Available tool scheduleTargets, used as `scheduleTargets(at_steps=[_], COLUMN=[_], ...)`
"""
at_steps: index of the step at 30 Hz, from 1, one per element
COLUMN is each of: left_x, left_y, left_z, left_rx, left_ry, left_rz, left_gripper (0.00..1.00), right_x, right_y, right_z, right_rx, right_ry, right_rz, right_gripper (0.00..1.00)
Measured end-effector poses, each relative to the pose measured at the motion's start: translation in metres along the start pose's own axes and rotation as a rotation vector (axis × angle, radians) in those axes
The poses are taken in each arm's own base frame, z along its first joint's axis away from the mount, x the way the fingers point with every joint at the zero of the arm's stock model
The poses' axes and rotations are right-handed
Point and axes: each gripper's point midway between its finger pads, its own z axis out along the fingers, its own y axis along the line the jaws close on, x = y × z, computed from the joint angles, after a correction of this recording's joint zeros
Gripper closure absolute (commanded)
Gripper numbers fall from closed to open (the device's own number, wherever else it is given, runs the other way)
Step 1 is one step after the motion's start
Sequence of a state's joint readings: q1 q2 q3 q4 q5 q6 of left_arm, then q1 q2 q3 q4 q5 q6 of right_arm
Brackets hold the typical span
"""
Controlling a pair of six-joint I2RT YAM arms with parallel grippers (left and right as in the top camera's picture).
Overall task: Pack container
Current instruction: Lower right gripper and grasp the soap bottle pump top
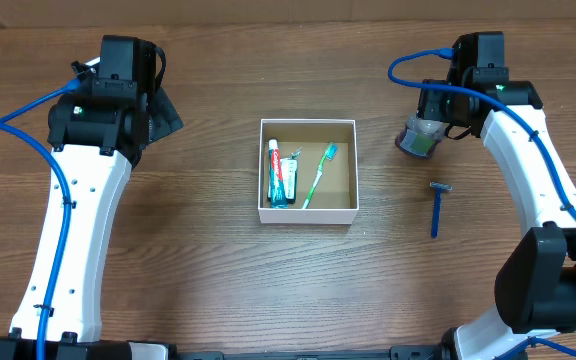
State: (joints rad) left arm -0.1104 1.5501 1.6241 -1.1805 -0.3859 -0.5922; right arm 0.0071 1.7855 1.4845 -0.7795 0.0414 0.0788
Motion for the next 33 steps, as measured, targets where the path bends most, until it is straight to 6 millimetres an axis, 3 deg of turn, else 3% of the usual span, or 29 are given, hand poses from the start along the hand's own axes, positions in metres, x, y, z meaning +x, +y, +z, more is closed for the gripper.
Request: scheduleTargets(at_steps=[15,19,23,25,27,33], left_x=[0.000,0.000,0.000,0.000,0.000,0.000], left_y=[0.000,0.000,0.000,0.000,0.000,0.000], left_z=[0.000,0.000,0.000,0.000,0.000,0.000], left_rx=[0.000,0.000,0.000,0.000,0.000,0.000], left_ry=[0.000,0.000,0.000,0.000,0.000,0.000], left_rz=[0.000,0.000,0.000,0.000,0.000,0.000], left_gripper=[0.00,0.00,0.00,0.00,0.00,0.00], right_x=[0.004,0.005,0.005,0.005,0.005,0.005], right_y=[0.000,-0.001,-0.001,-0.001,0.000,0.000], right_z=[0.009,0.009,0.010,0.010,0.010,0.012], right_rx=[0.003,0.004,0.004,0.004,0.003,0.004], right_ry=[0.022,0.023,0.024,0.024,0.024,0.026], right_rz=[-0.001,-0.001,-0.001,-0.001,-0.003,-0.001], right_gripper=[0.36,0.45,0.46,0.57,0.62,0.65])
